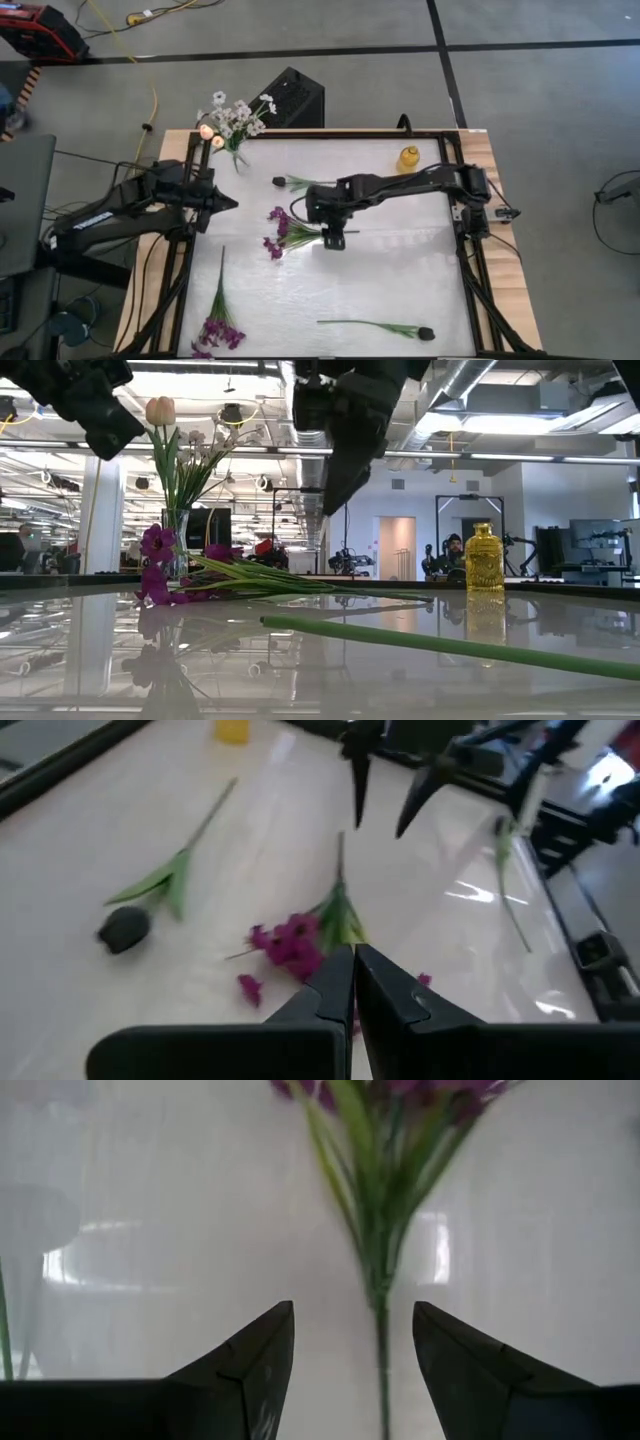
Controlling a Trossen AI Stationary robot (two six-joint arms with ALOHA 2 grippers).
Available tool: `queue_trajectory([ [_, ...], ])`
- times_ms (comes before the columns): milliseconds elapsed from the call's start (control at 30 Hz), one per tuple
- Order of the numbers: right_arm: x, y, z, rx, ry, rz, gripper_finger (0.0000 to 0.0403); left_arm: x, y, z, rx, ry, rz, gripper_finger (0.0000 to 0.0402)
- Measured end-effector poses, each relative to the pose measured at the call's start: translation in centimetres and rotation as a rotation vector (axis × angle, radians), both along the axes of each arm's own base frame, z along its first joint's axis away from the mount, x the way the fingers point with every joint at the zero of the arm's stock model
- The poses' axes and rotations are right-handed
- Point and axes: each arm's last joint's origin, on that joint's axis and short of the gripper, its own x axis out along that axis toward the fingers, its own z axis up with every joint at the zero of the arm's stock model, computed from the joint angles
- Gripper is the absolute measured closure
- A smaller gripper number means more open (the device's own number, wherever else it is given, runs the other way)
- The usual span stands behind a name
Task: Sort flowers into vase by color
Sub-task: Put the top purple flowers into the yellow vase
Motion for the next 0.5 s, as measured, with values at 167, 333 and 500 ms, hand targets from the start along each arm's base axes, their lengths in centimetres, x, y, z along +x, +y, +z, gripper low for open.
queue_trajectory([
  [167, 0.8, 0.3, -2.0, 0.012, 0.038, -0.016, 0.0173, 1.0, -0.6, -1.4, -0.030, -0.008, -0.078, 0.0402],
  [333, 1.5, 0.3, -4.6, 0.011, 0.107, -0.019, 0.0173, 1.8, -1.1, -2.7, -0.037, -0.014, -0.060, 0.0402],
  [500, 1.7, 0.5, -6.2, 0.009, 0.152, -0.020, 0.0173, 2.6, -1.7, -3.7, -0.043, -0.062, -0.087, 0.0402],
])
